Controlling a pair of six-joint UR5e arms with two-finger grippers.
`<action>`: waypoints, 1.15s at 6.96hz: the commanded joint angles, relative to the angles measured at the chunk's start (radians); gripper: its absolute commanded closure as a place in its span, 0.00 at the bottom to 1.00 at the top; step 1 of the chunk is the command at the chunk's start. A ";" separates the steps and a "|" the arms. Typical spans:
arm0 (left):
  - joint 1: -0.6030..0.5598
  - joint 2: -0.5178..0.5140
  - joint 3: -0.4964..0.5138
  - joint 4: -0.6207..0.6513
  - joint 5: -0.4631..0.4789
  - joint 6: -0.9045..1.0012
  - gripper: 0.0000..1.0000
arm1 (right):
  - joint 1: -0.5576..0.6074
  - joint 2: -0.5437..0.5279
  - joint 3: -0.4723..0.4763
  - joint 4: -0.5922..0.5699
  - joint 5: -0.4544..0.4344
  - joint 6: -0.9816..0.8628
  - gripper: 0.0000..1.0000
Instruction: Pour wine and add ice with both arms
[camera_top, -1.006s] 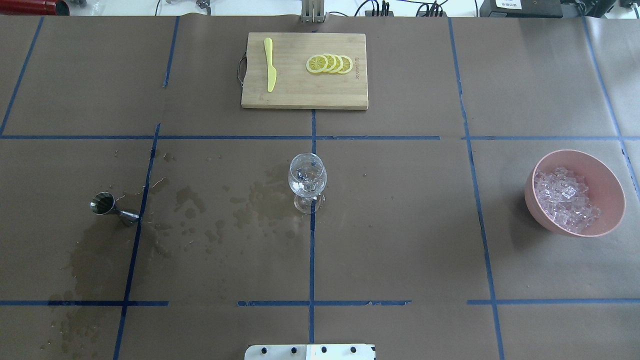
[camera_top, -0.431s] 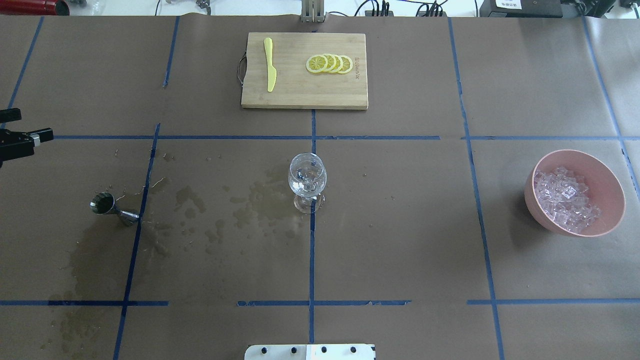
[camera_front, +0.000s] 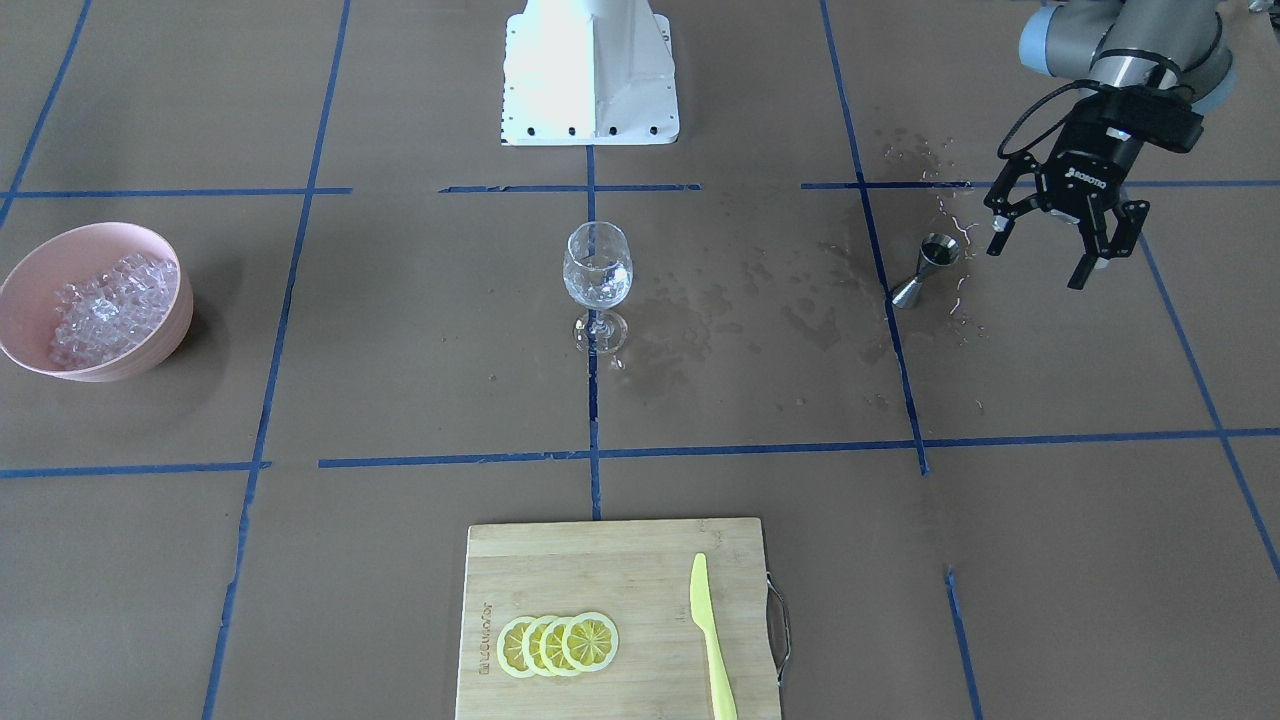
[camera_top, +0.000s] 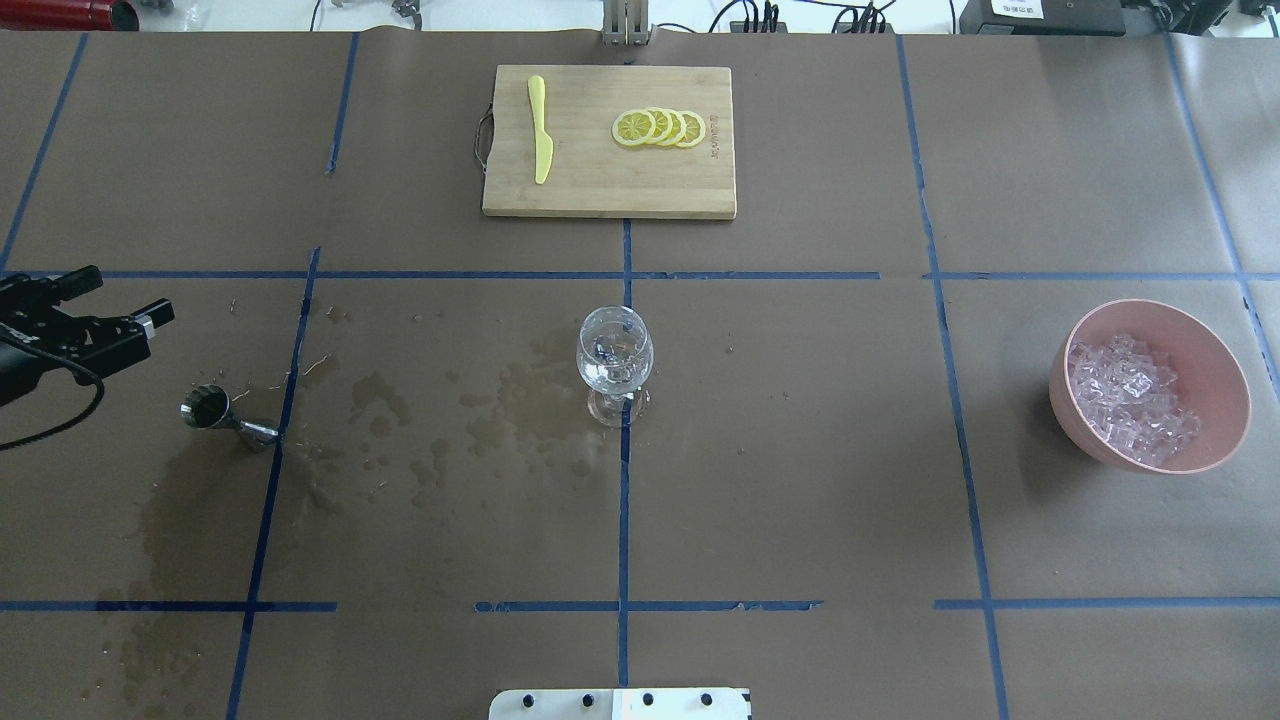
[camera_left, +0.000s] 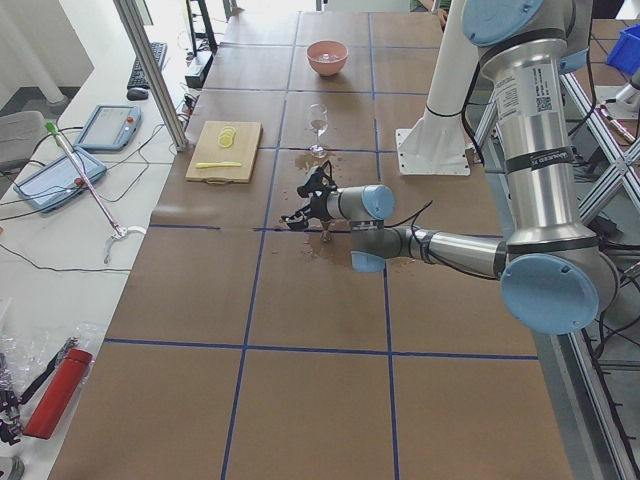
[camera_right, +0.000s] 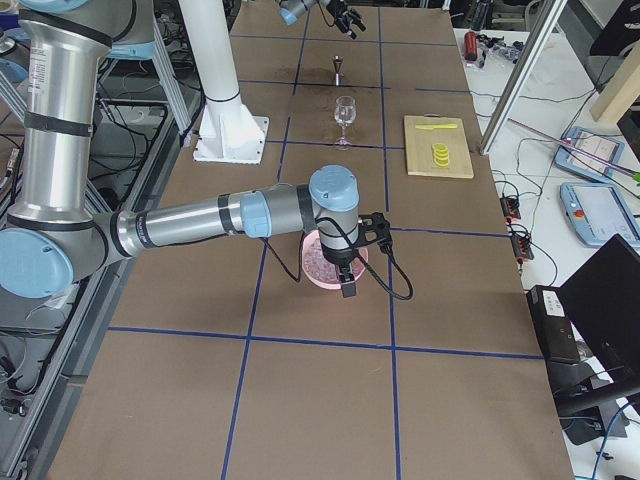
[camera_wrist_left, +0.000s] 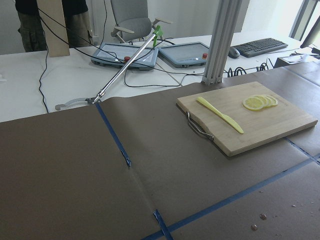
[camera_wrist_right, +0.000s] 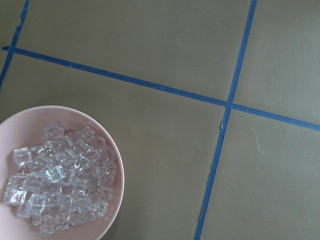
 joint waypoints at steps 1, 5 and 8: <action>0.224 0.008 0.001 0.002 0.318 -0.047 0.00 | 0.002 0.000 -0.003 0.000 0.000 -0.001 0.00; 0.430 -0.005 0.054 0.005 0.603 -0.098 0.00 | 0.002 0.000 -0.003 0.000 0.000 -0.001 0.00; 0.464 -0.069 0.157 0.003 0.655 -0.130 0.00 | 0.002 0.000 -0.004 -0.001 0.000 -0.001 0.00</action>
